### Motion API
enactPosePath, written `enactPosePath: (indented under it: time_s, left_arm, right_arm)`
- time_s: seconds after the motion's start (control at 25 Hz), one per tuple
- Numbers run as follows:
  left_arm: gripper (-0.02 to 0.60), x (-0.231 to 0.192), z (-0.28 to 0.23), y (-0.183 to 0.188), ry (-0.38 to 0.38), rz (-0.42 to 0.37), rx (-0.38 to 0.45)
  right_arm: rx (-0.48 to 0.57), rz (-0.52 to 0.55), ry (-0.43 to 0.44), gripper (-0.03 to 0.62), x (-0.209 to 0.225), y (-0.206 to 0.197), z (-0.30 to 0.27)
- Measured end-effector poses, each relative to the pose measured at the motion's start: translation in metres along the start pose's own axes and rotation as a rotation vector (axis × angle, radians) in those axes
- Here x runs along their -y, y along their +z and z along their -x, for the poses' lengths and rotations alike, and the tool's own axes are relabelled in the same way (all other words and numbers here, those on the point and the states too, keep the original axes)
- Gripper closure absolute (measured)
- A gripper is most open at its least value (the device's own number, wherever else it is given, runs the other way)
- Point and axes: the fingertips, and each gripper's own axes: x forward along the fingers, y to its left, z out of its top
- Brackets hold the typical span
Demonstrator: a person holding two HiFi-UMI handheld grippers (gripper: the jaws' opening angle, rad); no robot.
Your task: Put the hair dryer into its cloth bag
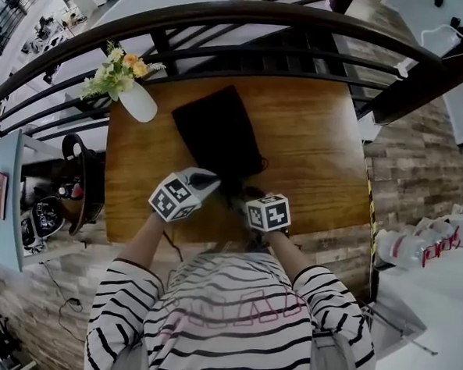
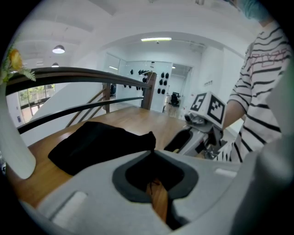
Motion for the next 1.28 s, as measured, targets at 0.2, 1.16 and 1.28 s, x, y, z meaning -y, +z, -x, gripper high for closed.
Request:
enactPosePath:
  time_s: [0.2, 1.16, 1.28]
  left_arm:
    - [0.565, 0.003, -0.001, -0.003, -0.009, -0.01, -0.002]
    - [0.565, 0.01, -0.006, -0.015, -0.046, -0.022, -0.038]
    - [0.565, 0.011, -0.005, -0.016, -0.045, -0.014, -0.038]
  right_arm:
    - [-0.02, 0.039, -0.054, 0.33, -0.001, -0.017, 0.0]
    - [0.02, -0.16, -0.015, 0.48, 0.0, -0.002, -0.024]
    - [0.037, -0.18, 0.008, 0.485, -0.002, 0.009, -0.025]
